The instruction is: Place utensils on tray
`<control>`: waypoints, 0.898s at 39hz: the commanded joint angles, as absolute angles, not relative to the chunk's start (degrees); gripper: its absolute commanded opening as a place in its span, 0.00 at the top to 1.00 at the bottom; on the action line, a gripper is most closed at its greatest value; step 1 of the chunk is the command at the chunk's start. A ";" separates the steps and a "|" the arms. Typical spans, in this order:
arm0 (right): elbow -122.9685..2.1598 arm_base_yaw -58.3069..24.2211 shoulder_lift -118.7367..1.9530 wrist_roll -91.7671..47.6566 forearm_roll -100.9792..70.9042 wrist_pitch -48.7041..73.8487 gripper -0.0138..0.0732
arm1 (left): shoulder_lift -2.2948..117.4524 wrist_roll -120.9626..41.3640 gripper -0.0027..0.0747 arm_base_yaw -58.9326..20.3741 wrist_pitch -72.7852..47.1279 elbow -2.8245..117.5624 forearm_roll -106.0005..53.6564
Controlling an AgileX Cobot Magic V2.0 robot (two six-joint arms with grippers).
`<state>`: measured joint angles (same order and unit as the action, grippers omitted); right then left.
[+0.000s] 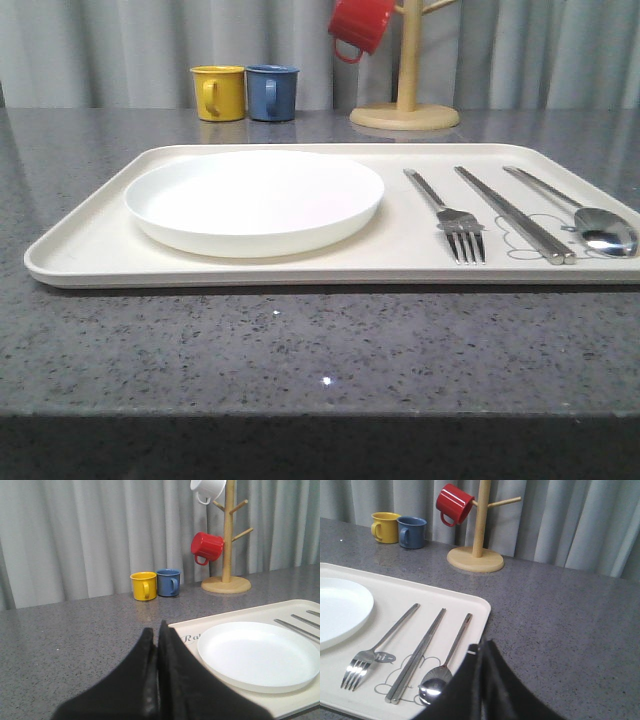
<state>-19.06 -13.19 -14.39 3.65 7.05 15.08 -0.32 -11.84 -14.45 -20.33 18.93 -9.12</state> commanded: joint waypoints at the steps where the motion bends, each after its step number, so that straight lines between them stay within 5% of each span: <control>1: -20.58 -13.14 -14.86 2.94 7.96 10.03 0.92 | -1.71 -11.42 0.99 -13.36 -14.15 18.08 -7.93; 15: -20.58 -13.14 -14.86 2.94 7.96 10.09 0.92 | -1.71 -11.42 0.99 0.38 -6.77 1.95 -7.83; 35: -20.58 -13.14 -14.86 2.94 7.96 10.03 0.92 | -1.71 -11.42 0.99 2.01 -5.12 -0.42 -7.83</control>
